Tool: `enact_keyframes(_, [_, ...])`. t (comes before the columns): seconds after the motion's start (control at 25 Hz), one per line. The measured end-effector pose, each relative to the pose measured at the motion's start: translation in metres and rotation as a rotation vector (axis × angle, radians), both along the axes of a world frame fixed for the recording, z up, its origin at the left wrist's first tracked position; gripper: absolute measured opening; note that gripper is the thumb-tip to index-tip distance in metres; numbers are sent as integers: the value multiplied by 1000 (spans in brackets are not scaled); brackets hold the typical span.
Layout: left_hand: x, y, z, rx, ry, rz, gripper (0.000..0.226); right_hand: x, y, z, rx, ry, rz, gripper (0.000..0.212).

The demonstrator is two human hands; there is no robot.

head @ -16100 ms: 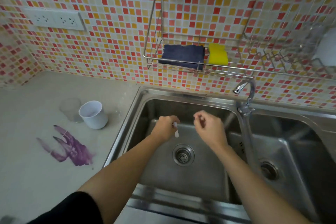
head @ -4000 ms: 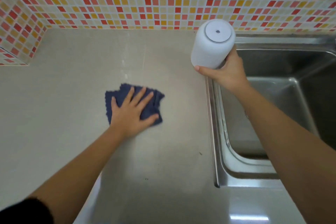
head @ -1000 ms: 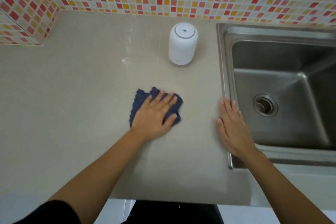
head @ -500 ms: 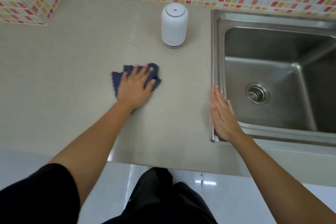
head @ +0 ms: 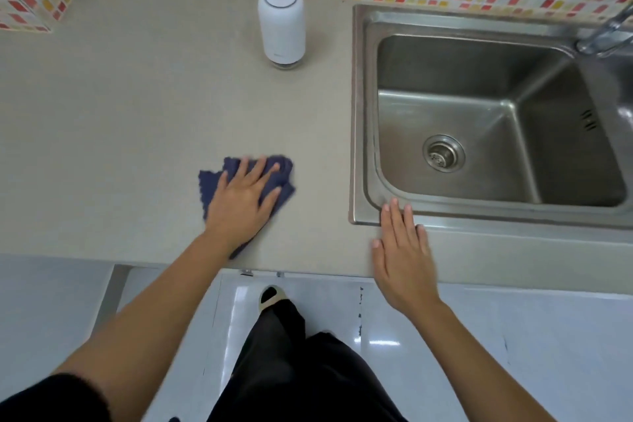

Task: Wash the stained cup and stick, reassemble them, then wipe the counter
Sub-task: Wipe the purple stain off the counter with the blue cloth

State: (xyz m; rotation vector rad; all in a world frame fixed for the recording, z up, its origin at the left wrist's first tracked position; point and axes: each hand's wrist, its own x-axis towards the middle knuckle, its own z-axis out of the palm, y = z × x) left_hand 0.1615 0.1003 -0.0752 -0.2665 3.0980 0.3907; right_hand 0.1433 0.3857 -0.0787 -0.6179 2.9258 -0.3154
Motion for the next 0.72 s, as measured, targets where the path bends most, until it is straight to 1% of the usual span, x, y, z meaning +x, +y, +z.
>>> enact_keyframes(0.04, [-24,20,1,2,-41,89,59,2,0,-2,4,23,-10,59])
enact_keyframes(0.08, [-42,43,2,15,-87,120,55,3,-1,-4,13,49,-19,59])
enact_keyframes(0.12, [-50,64,1,31,-94,97,52,2,-2,-6,24,73,-26,58])
enact_keyframes(0.2, [-25,90,-3,-6,-39,-49,49,2,-3,-7,37,99,-30,58])
enact_keyframes(0.28, [26,100,-3,-23,43,-182,49,4,-4,-8,38,120,-41,57])
enact_keyframes(0.36, [49,96,-1,19,2,-155,54,5,-6,-8,39,132,-52,57])
enact_keyframes(0.44, [14,90,4,26,1,-58,56,3,-7,-8,32,141,-59,57])
enact_keyframes(0.52, [-52,84,5,7,-16,2,59,2,-6,-8,34,151,-63,58])
enact_keyframes(0.64, [-155,65,1,-7,-27,6,54,3,-7,-10,32,154,-57,58])
enact_keyframes(0.72, [-200,56,5,-7,-11,-3,50,3,-7,-11,26,160,-58,58])
